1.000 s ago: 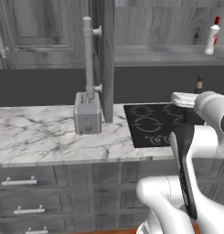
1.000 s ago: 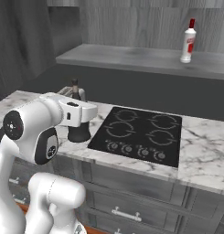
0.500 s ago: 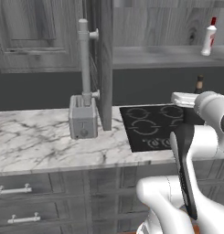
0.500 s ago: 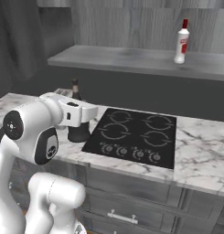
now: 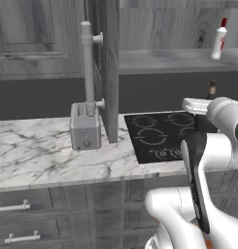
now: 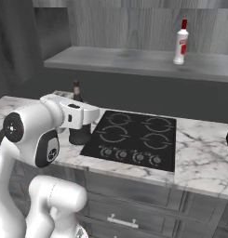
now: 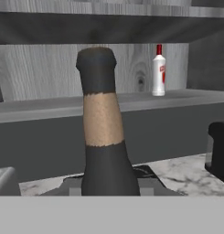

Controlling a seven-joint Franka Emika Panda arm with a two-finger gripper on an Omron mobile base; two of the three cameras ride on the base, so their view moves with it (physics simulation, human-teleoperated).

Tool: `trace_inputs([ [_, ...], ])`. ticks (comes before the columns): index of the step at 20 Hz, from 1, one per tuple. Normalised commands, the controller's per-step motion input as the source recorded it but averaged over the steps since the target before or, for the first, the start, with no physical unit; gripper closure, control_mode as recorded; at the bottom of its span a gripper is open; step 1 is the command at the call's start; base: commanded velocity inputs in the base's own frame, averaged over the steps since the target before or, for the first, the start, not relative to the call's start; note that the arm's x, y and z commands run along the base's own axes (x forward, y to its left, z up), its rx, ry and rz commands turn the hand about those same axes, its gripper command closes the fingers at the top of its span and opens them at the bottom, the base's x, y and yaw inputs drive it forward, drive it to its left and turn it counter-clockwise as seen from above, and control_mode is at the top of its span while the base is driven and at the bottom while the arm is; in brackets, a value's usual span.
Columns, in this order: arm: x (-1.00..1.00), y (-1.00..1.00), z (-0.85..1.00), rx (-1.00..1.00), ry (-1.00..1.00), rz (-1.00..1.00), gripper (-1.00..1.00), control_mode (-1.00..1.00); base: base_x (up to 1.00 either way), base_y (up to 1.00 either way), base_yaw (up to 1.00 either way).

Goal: Sort all alcoholic drinks to one cabinet, and non-alcoholic drinks to the other.

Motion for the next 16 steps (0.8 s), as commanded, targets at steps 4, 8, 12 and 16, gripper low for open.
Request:
trace_inputs([
  [4,0.00,0.00,0.00,0.00,0.00,0.00,1.00,1.00,0.40,-0.02,-0.03],
  [8,0.00,0.00,0.00,0.00,0.00,0.00,1.00,1.00,0.43,0.00,-0.02],
  [12,0.00,0.00,0.00,0.00,0.00,0.00,1.00,1.00,0.37,-0.02,-0.02],
  [16,0.00,0.00,0.00,0.00,0.00,0.00,1.00,1.00,0.32,-0.04,-0.03],
])
